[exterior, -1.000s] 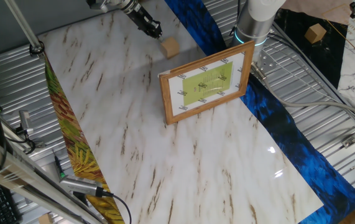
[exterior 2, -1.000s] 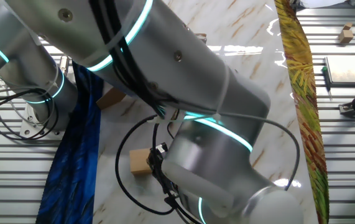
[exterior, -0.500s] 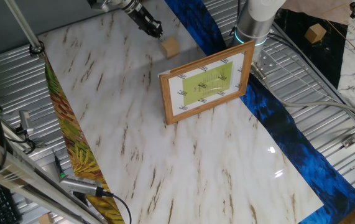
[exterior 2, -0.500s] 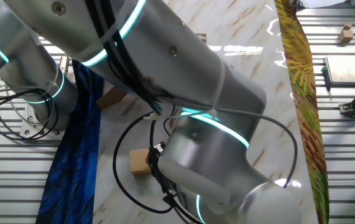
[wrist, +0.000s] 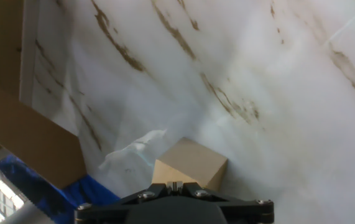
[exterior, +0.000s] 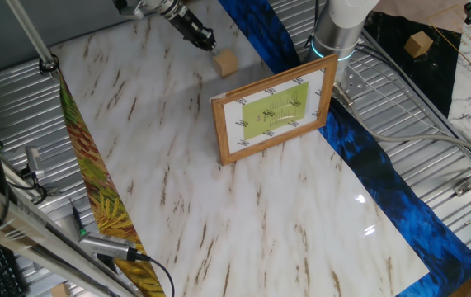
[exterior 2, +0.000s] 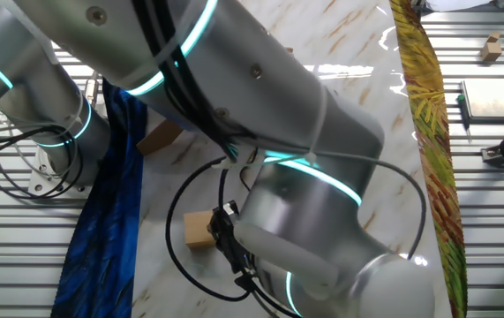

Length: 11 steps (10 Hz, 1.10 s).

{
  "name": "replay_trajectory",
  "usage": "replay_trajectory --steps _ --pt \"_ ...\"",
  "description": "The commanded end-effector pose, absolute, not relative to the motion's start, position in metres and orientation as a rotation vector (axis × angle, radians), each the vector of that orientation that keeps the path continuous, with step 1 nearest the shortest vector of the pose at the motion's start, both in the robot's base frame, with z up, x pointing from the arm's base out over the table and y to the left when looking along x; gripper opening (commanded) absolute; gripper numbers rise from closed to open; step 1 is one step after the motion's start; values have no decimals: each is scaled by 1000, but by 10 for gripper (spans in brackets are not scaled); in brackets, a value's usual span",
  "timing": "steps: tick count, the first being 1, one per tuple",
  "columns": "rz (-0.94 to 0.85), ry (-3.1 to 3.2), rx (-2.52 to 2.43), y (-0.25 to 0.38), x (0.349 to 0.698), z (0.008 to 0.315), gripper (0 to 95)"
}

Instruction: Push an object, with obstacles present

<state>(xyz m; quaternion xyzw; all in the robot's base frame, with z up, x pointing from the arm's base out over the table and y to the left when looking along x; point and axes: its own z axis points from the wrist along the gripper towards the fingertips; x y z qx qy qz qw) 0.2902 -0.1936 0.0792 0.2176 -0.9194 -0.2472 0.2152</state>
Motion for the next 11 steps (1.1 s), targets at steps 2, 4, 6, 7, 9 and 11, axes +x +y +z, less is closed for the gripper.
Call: replay_trajectory --steps 2,4,6,7,9,11 --pt "-692 -2538 615 -196 290 79 0" --pt "-694 -2536 610 -199 288 81 0" --pt "-700 -2539 606 -201 287 82 0" --pt "-701 -2534 621 -201 286 82 0" --pt "-706 -2533 630 -213 277 84 0" --pt "-702 -2535 616 -217 274 84 0"
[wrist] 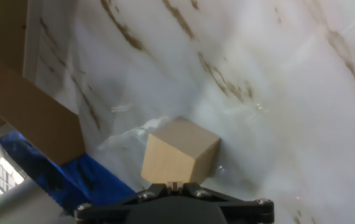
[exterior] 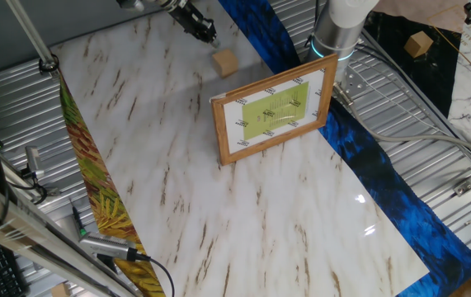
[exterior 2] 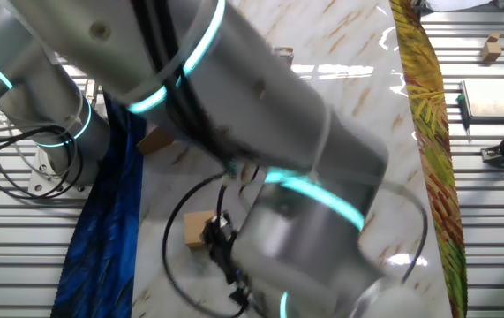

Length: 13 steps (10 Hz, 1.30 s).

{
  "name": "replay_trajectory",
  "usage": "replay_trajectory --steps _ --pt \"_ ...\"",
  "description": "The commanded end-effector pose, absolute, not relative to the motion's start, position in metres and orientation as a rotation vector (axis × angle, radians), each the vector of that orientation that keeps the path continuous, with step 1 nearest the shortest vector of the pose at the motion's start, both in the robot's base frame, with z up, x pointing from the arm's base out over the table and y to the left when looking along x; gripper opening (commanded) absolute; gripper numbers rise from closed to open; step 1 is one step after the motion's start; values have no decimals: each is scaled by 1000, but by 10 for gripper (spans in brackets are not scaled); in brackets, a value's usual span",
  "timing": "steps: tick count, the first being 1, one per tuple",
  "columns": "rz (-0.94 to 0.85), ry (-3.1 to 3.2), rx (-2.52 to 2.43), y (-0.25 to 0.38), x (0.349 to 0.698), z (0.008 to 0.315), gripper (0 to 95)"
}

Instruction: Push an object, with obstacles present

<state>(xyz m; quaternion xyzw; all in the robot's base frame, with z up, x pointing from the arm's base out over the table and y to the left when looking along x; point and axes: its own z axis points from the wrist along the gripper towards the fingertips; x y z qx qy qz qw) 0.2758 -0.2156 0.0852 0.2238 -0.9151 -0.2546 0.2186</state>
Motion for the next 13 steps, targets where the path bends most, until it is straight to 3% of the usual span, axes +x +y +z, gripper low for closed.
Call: replay_trajectory --steps 1,13 --pt "-704 -2534 612 -218 274 84 0" --pt "-708 -2541 555 -180 300 72 0"
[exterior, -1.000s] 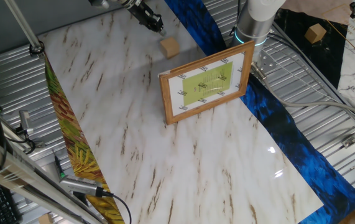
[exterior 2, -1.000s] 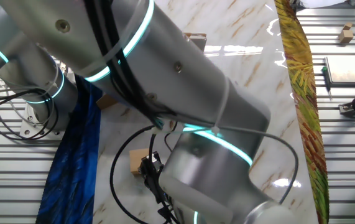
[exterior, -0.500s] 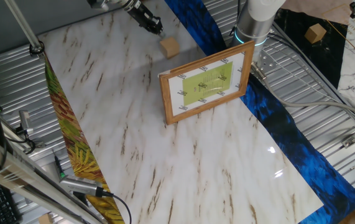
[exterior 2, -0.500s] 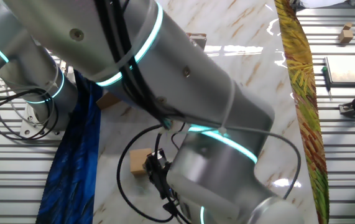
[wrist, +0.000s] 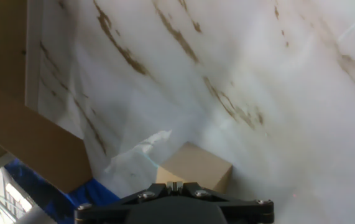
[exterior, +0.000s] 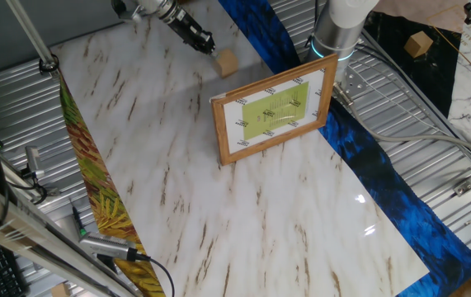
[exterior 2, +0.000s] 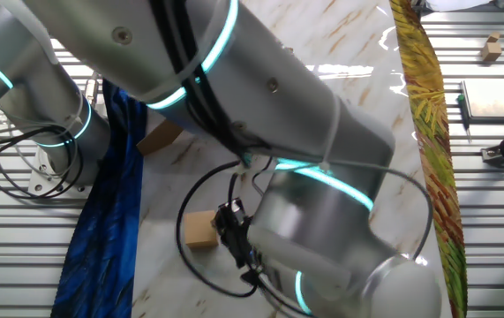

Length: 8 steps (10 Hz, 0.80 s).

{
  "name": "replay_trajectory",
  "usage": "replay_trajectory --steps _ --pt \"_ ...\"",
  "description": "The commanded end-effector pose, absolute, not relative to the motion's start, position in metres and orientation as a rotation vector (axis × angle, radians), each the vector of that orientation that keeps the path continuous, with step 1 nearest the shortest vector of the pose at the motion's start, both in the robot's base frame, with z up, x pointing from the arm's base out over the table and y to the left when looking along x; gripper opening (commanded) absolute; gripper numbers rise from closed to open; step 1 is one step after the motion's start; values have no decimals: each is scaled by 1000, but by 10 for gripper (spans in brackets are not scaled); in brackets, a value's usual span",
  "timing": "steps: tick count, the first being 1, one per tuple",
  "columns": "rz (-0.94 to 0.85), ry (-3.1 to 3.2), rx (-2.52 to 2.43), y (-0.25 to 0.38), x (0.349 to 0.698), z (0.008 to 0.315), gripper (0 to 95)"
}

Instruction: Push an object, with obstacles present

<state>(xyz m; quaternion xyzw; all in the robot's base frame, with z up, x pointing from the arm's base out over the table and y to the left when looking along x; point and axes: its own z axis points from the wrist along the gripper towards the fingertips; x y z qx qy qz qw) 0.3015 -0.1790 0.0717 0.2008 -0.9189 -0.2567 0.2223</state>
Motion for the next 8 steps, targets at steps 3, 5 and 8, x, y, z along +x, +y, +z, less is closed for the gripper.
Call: replay_trajectory --steps 3,5,8 --pt "-705 -2544 551 -177 302 71 0" --pt "-704 -2545 552 -177 302 71 0" --pt "-696 -2559 548 -171 306 72 0"
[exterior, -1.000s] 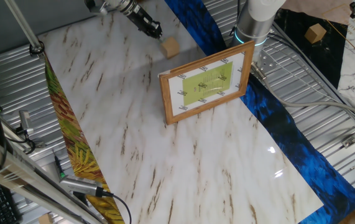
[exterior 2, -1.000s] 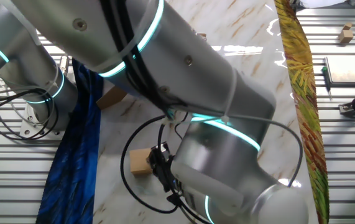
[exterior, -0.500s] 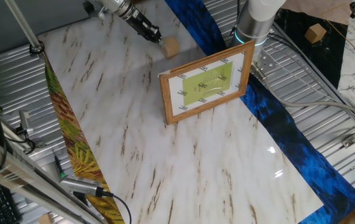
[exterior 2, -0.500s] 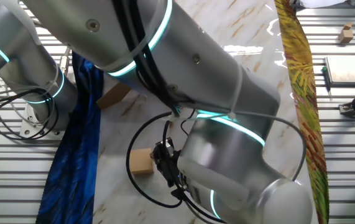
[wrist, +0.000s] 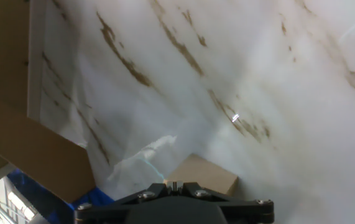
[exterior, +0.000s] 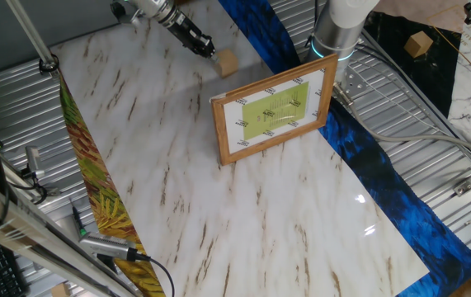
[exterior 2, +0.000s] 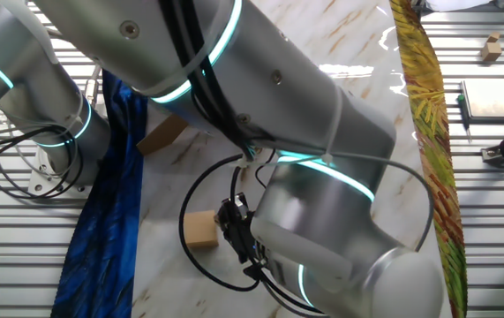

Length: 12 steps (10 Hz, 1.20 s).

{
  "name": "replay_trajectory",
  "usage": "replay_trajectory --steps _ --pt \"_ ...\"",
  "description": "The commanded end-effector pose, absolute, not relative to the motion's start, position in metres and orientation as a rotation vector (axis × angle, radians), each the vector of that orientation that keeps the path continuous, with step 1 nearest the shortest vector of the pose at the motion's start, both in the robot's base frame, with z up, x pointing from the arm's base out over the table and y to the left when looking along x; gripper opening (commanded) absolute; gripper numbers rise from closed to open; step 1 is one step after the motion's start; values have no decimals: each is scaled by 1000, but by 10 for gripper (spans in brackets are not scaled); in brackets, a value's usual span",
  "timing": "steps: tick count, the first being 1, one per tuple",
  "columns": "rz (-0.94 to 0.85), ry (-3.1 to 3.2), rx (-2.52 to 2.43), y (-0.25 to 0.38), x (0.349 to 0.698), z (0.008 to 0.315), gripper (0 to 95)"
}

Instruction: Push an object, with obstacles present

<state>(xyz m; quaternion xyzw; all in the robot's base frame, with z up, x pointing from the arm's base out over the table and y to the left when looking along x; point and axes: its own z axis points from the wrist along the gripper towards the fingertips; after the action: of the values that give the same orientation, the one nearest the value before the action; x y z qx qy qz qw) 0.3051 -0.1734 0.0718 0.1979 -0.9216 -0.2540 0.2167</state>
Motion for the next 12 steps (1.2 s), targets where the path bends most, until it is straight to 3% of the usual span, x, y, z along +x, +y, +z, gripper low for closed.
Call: replay_trajectory --steps 1,12 --pt "-693 -2565 548 -169 306 73 0" --pt "-676 -2677 551 -187 296 80 0"
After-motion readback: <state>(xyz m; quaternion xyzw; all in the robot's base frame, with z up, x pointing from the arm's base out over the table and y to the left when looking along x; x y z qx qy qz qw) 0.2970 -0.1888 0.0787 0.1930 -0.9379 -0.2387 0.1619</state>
